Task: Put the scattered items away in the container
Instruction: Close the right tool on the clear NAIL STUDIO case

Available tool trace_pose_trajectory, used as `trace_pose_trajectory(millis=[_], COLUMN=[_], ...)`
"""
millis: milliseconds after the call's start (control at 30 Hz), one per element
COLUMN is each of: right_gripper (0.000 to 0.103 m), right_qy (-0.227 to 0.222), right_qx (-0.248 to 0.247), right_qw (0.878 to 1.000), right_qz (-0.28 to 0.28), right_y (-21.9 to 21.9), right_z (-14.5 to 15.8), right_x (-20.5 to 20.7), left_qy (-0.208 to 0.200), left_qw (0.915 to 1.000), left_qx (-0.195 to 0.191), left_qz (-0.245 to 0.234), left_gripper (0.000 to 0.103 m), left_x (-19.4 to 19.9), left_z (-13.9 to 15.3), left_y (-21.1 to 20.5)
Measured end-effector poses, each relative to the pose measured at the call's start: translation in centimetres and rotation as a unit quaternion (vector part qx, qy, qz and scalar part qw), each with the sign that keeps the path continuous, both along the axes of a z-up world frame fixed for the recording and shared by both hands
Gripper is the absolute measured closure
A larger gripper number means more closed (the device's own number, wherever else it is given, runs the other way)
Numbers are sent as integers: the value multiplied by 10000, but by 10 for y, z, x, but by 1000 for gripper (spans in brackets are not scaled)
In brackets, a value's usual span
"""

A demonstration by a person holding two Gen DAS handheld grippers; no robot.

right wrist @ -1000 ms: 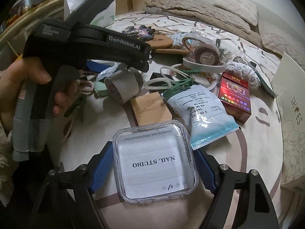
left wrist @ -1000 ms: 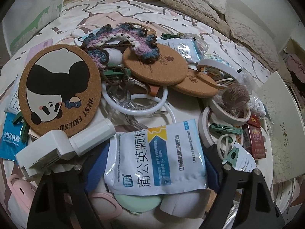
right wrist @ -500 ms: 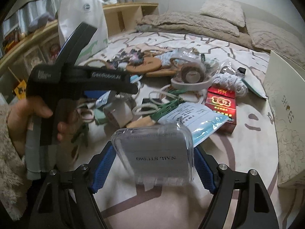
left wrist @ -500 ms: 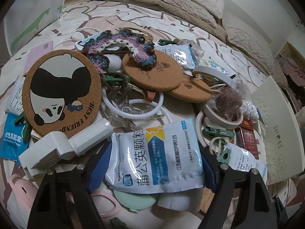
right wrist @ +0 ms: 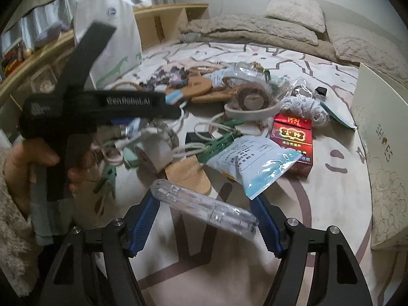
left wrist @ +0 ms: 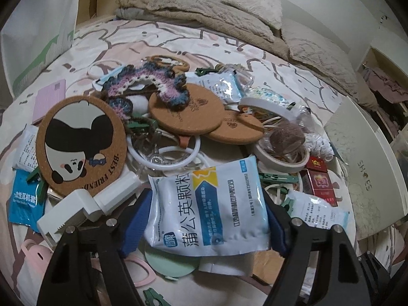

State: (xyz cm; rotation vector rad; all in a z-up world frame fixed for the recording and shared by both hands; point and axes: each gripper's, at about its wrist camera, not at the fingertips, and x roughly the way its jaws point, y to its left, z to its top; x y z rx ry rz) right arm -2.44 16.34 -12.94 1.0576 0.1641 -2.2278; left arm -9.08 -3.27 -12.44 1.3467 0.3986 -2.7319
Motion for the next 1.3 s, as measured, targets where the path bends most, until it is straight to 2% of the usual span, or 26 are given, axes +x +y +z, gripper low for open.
trace_pose_trajectory(millis=[100,200,233,333,433,600,767,933,1000,1033,1300], right_gripper=[30,29,28,17,17,17,16,14,5,0,0], right_qy=[-146,-97,-22,11,63,-11,-123,-794,-907,-918,-796], right_qx=[129,439,570,762,812,678,423,-101,-213,-212,-7], right_qw=[9996,9979,9970,9952,9949,9968,9990,9960,9947,9947,9964], right_qz=[205,463,514,609,600,431,-83,-392,-430,-422,-274], right_y=[-6,-16,-20,-25,-25,-16,5,24,23,19,-11], right_z=[-6,-11,-12,-15,-14,-13,-10,-15,-19,-19,-13], right_x=[3,11,13,19,24,32,32,34,33,32,27], left_qy=[31,2,-9,-39,-58,-80,-76,-22,13,38,277], left_qw=[10000,10000,10000,10000,10000,10000,10000,10000,9999,9999,9993], left_qx=[-41,-16,-8,16,23,26,43,82,107,124,241], left_qz=[-16,-11,-7,0,2,-7,-1,-22,-38,-46,-13], left_gripper=[24,24,24,24,24,24,24,24,24,24,24], left_x=[0,-1,-1,-1,-2,-2,-2,0,1,2,9], left_z=[1,0,0,-2,-3,-4,-3,-3,-1,1,16], left_y=[0,0,0,-1,-1,-1,-1,0,0,-1,-8])
